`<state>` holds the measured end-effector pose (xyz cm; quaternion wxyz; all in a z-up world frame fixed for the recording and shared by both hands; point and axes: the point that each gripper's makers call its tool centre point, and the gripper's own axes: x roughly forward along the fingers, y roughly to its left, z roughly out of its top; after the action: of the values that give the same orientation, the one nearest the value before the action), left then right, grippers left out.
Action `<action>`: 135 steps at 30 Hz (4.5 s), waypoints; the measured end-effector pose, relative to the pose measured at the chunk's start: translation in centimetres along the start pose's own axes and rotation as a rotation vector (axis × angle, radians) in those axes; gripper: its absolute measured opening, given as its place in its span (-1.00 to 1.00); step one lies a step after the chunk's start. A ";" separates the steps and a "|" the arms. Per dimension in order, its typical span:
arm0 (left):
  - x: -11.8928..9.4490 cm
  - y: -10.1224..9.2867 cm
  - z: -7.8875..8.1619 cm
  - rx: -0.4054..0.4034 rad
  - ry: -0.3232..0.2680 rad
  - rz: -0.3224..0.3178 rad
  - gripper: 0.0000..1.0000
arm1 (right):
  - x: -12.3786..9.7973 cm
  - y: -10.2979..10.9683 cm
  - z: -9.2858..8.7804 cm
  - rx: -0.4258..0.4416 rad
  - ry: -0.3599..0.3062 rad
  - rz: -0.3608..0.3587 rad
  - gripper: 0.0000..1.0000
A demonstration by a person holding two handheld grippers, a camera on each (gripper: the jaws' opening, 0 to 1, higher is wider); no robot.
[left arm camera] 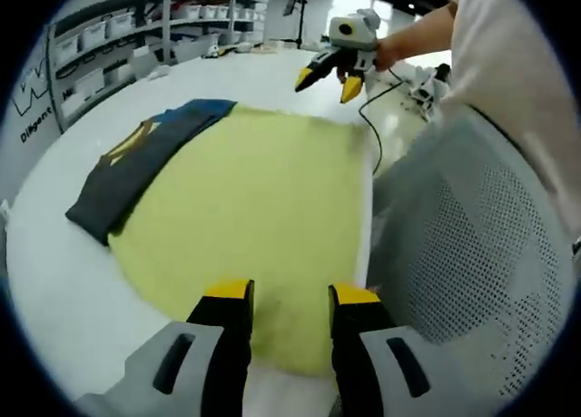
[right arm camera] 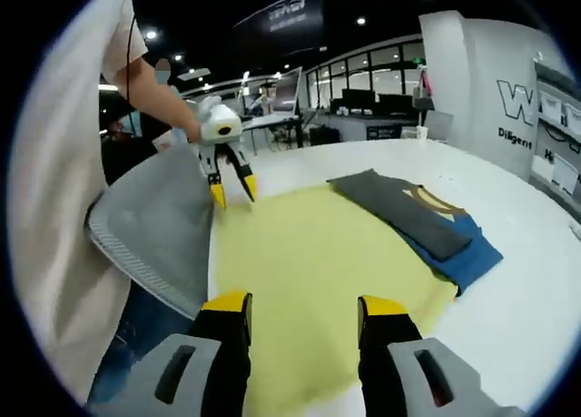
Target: Fold the garment on the visible template until the final outline fits inside the template.
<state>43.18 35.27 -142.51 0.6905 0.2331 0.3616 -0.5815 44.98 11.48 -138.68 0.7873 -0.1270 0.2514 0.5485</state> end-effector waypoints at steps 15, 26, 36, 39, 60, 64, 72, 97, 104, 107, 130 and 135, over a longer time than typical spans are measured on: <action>-0.5 -0.5 -3.7 0.137 0.106 -0.002 -0.50 | -0.5 2.6 -4.6 -0.048 0.109 0.023 -0.44; -1.2 -0.5 -4.2 0.137 0.128 -0.002 -0.63 | -0.9 2.7 -6.0 -0.089 0.153 0.030 -0.56; -1.1 -0.2 -4.2 0.129 0.131 -0.005 -0.77 | -1.3 3.1 -7.9 -0.147 0.211 0.060 -0.66; -1.1 -0.2 -4.3 0.125 0.130 -0.004 -0.82 | -1.3 3.3 -8.4 -0.167 0.227 0.062 -0.68; -1.9 -0.3 -3.0 0.089 0.129 -0.010 -0.99 | -2.5 2.0 -6.6 -0.131 0.204 0.074 -1.00; -2.8 0.5 -1.5 0.070 0.100 0.004 -0.99 | -3.2 1.2 -5.1 -0.095 0.172 0.075 -1.00; -4.8 3.7 1.7 0.040 0.029 0.064 -0.99 | -4.3 -0.9 -2.8 -0.084 0.138 0.059 -1.00; -8.7 15.9 8.8 -0.026 -0.107 0.236 -0.99 | -4.8 -12.8 7.5 -0.078 -0.016 -0.081 -1.00; -8.5 19.5 9.9 -0.050 -0.127 0.267 -0.99 | -4.1 -16.3 9.0 -0.076 -0.014 -0.110 -1.00; -8.4 21.2 10.1 -0.066 -0.132 0.286 -0.99 | -3.7 -17.7 9.4 -0.072 -0.009 -0.116 -1.00; -5.3 32.4 12.0 -0.234 -0.158 0.336 -0.99 | 0.1 -28.2 9.4 0.043 0.054 -0.185 -1.00; -4.0 34.1 10.9 -0.284 -0.121 0.333 -0.99 | 1.6 -30.0 8.7 0.085 0.070 -0.203 -1.00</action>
<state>78.53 37.01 -135.94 0.8233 0.1545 0.3543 -0.4158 75.51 5.91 -134.44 0.8342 -0.1374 0.2878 0.4498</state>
